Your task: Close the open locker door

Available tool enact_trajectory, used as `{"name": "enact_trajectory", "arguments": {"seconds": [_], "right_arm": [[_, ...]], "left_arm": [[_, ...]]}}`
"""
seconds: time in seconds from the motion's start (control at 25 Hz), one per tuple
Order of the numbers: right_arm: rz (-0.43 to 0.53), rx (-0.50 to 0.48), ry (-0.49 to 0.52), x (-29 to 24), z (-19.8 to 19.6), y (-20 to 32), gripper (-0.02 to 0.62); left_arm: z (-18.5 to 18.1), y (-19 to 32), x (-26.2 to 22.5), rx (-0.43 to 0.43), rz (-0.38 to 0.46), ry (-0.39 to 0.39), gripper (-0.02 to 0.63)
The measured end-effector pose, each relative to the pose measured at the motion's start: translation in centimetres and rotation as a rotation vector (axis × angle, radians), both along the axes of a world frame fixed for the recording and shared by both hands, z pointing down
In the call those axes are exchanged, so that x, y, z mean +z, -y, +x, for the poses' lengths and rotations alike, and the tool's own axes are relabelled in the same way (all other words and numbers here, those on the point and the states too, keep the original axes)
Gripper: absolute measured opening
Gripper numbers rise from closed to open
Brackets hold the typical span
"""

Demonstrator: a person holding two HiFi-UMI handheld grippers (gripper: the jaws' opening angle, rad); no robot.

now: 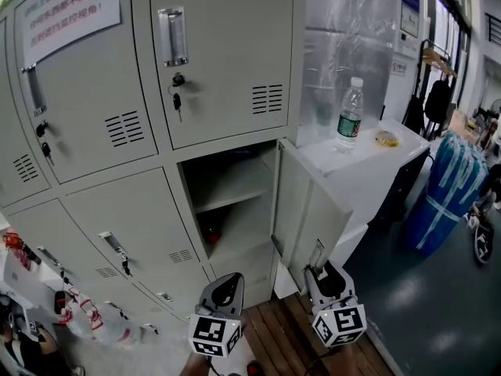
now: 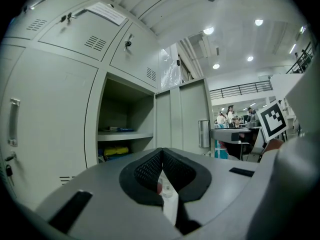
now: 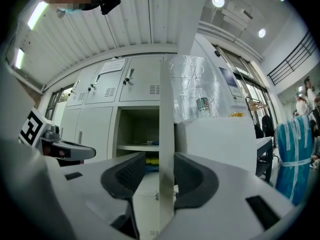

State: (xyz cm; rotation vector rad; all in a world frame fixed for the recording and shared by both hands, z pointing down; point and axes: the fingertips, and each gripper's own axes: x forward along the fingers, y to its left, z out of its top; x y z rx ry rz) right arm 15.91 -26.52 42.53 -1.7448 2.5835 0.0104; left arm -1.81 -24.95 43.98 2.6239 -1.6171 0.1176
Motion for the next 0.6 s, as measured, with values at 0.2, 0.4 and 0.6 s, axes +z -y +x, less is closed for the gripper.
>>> {"name": "enact_trajectory", "arguments": {"seconds": [0.2, 0.4, 0.6], "right_arm": [[0.004, -0.026, -0.015, 0.0, -0.8, -0.1, 0.155], [0.009, -0.067, -0.020, -0.1, -2.3, -0.2, 0.146], [0.018, -0.134, -0.026, -0.2, -4.3, -0.3, 0.135]], "left_arm": [[-0.7, -0.5, -0.1, -0.021, 0.006, -0.002, 0.021], [-1.6, -1.0, -0.3, -0.049, 0.012, -0.001, 0.021], [-3.1, -1.4, -0.6, -0.089, 0.020, 0.000, 0.021]]}}
